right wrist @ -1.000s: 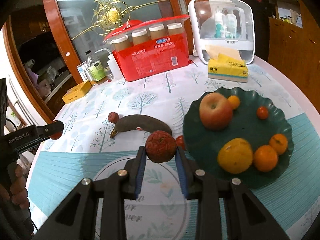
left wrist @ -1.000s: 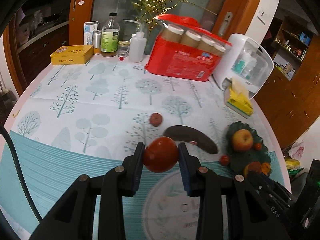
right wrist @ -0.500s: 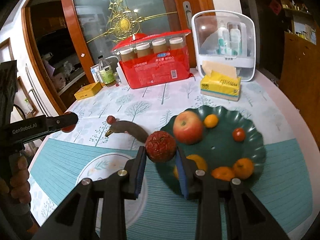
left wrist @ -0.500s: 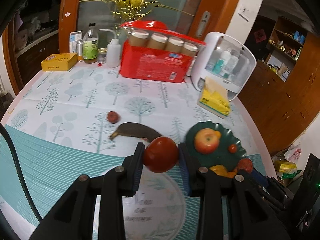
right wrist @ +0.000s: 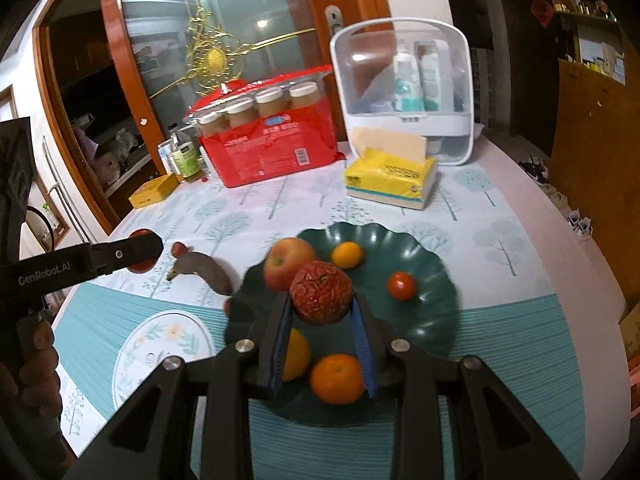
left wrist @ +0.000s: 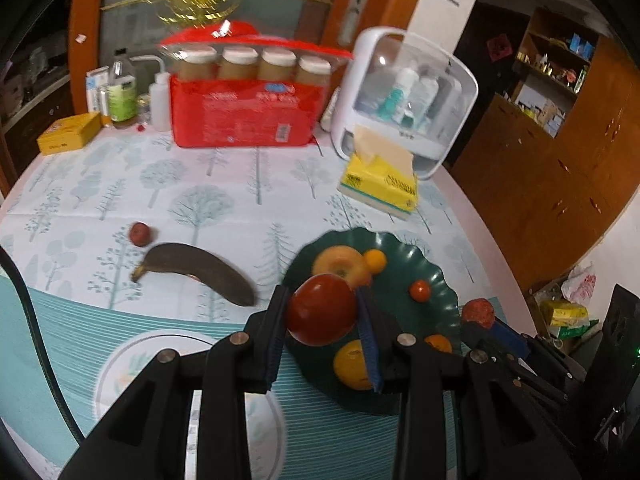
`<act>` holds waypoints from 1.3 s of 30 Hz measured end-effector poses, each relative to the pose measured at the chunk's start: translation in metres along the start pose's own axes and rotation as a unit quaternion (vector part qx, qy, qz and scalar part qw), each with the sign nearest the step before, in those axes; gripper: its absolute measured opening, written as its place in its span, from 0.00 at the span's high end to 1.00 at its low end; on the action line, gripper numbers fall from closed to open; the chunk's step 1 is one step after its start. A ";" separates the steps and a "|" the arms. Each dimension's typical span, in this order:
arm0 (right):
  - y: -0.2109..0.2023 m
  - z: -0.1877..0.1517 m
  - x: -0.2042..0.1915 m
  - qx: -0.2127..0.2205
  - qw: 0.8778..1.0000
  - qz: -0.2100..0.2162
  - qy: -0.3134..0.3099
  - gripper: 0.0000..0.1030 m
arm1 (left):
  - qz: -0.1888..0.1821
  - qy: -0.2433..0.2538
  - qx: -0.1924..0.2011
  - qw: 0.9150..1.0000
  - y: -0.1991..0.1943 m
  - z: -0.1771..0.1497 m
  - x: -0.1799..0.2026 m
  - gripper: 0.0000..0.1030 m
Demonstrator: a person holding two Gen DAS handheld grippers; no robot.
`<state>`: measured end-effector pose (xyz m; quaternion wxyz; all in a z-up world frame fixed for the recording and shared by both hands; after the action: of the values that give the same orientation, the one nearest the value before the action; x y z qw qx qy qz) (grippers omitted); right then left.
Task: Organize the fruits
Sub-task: 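Carry the tomato and wrinkled fruit onto the green plate and open both grippers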
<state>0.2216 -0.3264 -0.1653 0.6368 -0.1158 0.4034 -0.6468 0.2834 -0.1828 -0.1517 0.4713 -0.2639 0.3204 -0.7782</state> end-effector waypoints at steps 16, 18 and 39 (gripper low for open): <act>0.043 -0.012 0.032 -0.055 0.998 0.029 0.022 0.71 | -0.011 0.001 -0.088 0.996 0.074 -0.024 0.019 0.69; 0.046 -0.014 0.031 -0.061 0.997 0.029 0.023 0.71 | -0.011 -0.003 -0.092 0.996 0.077 -0.026 0.016 0.69; 0.041 -0.017 0.019 -0.073 0.997 0.016 0.020 0.52 | 0.016 -0.061 -0.084 0.994 0.052 -0.028 -0.018 0.22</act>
<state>0.2370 -0.3320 -0.2107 0.6286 -0.1428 0.4643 -0.6074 0.3001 -0.1775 -0.2106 0.4785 -0.3448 0.3591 -0.7233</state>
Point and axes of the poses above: each gripper's, at about its wrist camera, not at the fingertips, and y roughly the way its jaws point, x to its right, z to its top, the point moved 9 cm from there along y, roughly the way its jaws point, and after that the axes turned 13 degrees about y, right-handed, at the moved point
